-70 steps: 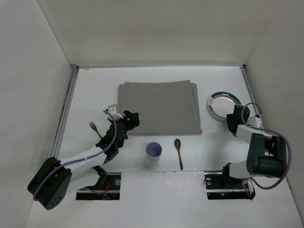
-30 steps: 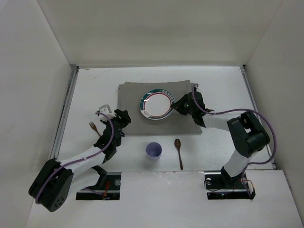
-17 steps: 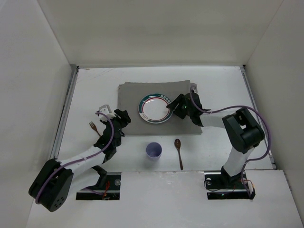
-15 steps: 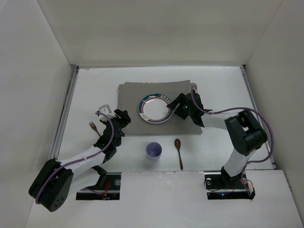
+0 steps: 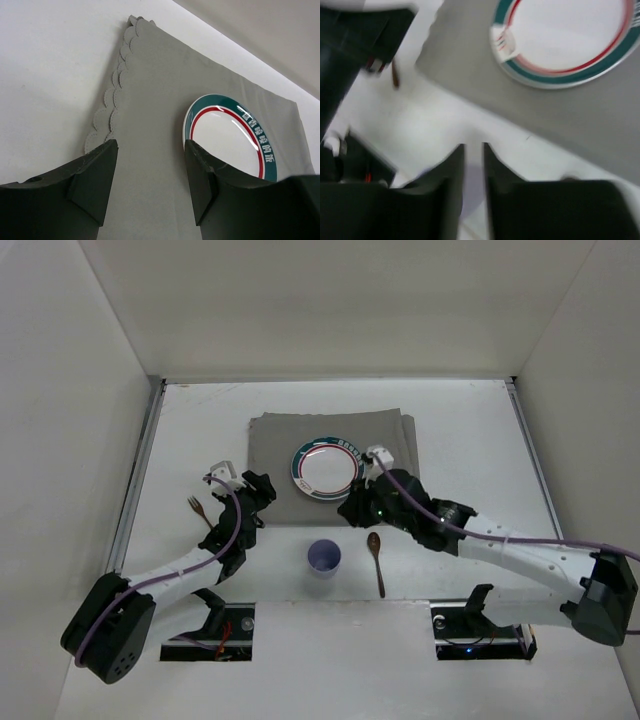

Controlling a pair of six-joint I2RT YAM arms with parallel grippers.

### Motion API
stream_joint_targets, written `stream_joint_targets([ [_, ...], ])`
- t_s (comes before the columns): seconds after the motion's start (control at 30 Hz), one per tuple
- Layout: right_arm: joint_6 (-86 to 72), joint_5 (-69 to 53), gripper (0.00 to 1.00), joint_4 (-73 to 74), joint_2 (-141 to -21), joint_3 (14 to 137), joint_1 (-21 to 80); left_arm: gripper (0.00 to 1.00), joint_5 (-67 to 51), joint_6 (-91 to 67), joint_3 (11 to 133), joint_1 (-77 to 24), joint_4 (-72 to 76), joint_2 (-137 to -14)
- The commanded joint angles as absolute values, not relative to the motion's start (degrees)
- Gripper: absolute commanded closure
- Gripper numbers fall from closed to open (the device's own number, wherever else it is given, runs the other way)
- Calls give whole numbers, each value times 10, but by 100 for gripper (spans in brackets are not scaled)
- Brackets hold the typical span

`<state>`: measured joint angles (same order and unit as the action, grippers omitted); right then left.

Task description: Set the dinner table for one person

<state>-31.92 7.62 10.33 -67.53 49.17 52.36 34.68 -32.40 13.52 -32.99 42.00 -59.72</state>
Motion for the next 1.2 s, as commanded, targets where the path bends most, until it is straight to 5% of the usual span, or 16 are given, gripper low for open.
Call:
stream_joint_targets([
  [0.0,-208,145,59,263,-658,531,591,47,353,-324,138,-335,425,-596],
  [0.07,-196,149,48,293,-662,549,611,47,357,-324,138,-337,425,-595],
  [0.2,-182,129,41,315,-685,575,632,47,353,-325,138,-333,424,-596],
  [0.6,-173,104,44,279,-797,620,676,47,358,-322,138,-340,424,-592],
  [0.73,-170,143,58,275,-849,637,676,47,353,-324,136,-335,424,-589],
  [0.87,-167,184,89,272,-864,662,676,47,360,-323,132,-336,424,-577],
  [1.0,-169,193,95,211,-812,687,647,47,357,-325,132,-334,424,-581],
  [1.17,-180,185,95,106,-802,724,477,47,360,-326,134,-341,425,-587],
])
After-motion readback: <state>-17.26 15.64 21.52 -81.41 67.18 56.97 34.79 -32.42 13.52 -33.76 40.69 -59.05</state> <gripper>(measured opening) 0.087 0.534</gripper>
